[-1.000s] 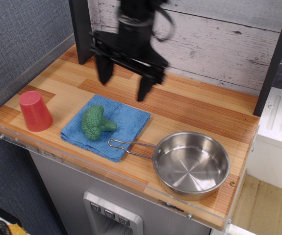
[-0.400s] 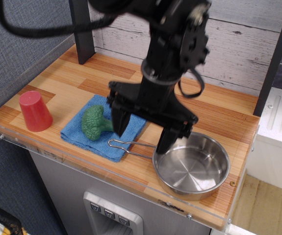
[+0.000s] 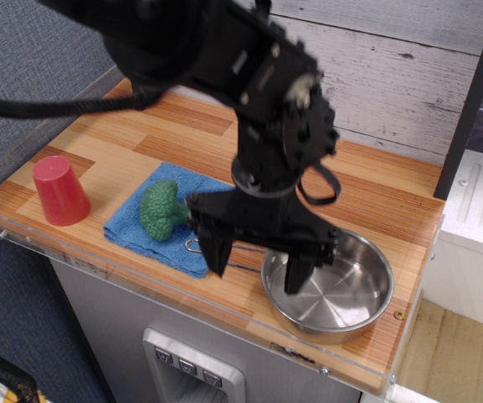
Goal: Move the below above the blue rectangle.
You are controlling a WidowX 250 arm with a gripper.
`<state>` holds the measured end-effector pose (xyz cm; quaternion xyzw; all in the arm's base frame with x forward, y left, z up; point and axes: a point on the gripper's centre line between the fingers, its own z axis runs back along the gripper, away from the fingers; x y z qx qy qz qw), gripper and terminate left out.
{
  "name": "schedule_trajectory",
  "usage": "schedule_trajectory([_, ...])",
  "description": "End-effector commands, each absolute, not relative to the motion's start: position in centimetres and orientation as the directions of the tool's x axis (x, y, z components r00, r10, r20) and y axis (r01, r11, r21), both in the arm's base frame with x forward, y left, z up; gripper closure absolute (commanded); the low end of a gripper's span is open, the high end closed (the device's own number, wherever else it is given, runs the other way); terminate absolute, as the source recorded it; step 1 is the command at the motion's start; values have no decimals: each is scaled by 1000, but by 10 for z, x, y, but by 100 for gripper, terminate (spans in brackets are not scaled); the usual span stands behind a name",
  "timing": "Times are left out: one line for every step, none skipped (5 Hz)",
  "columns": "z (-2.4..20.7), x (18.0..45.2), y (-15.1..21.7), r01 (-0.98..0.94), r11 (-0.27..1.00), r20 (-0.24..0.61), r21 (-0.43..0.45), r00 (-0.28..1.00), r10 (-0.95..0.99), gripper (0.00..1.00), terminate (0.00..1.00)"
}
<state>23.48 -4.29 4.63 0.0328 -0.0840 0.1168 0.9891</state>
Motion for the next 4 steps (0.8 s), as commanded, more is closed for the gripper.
schedule_trajectory([28, 247, -63, -255, 966, 163, 31, 955, 247, 0, 0])
schedule_trajectory([23, 244, -68, -287, 957, 116, 30, 952, 282, 0, 0])
schedule_trajectory([22, 241, -70, -319, 948, 107, 2, 942, 317, 0, 0])
schedule_trajectory([21, 239, -69, -341, 940, 101, -19, 935, 341, 100, 0])
